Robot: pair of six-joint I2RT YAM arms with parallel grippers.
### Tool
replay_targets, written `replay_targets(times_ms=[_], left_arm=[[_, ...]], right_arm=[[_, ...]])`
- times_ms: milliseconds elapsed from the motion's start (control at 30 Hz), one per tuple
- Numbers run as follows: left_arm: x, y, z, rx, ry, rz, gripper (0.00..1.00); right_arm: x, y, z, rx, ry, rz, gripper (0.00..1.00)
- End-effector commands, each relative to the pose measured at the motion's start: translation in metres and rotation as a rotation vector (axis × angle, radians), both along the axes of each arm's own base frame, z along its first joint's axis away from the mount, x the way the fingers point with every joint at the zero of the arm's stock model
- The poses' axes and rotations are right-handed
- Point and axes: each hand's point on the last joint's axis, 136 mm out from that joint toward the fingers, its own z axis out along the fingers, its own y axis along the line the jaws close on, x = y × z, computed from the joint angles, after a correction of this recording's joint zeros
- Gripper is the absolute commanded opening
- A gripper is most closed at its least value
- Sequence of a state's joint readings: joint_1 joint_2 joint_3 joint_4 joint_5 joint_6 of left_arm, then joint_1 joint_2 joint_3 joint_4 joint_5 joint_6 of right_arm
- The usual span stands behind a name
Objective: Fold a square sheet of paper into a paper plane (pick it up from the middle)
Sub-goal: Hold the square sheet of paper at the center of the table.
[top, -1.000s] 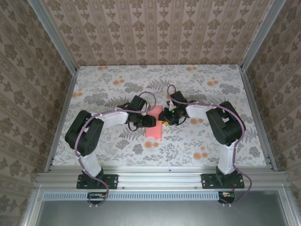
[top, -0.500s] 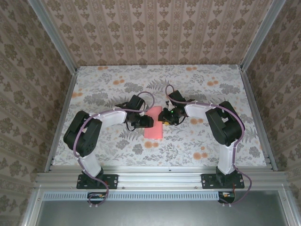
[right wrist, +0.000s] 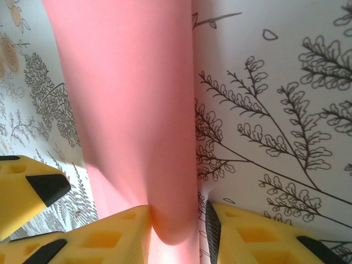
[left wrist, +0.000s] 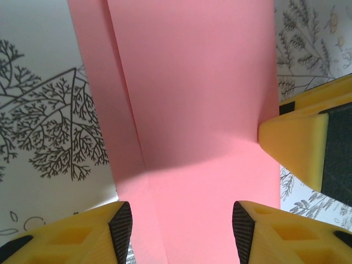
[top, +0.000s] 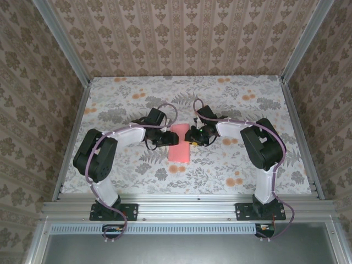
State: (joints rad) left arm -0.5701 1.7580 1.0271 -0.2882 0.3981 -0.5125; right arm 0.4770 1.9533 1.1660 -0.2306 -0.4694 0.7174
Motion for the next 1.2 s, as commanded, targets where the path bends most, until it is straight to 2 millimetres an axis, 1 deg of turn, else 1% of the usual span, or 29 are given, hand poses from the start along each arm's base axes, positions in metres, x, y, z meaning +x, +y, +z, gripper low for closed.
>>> replay_targets(times_ms=[0, 300, 433, 667, 967, 1167], left_arm=[[0.003, -0.007, 0.009, -0.058, 0.008, 0.002, 0.55], [0.003, 0.0, -0.003, -0.028, 0.032, 0.006, 0.55], [0.004, 0.005, -0.004, 0.0, 0.027, 0.002, 0.57], [0.007, 0.009, -0.002, 0.002, 0.019, 0.012, 0.57], [0.009, 0.011, -0.003, -0.007, 0.019, 0.016, 0.54], [0.011, 0.014, -0.002, -0.015, 0.014, 0.026, 0.54]], right_arm=[[0.001, 0.006, 0.011, 0.045, -0.012, -0.009, 0.35], [0.002, 0.009, 0.01, 0.078, -0.006, -0.014, 0.35], [0.002, 0.009, 0.008, 0.071, -0.004, -0.004, 0.35], [-0.002, 0.006, 0.0, 0.029, 0.007, 0.016, 0.37], [-0.003, 0.012, -0.004, 0.001, 0.009, 0.044, 0.38], [-0.004, 0.014, -0.002, -0.01, 0.006, 0.05, 0.39]])
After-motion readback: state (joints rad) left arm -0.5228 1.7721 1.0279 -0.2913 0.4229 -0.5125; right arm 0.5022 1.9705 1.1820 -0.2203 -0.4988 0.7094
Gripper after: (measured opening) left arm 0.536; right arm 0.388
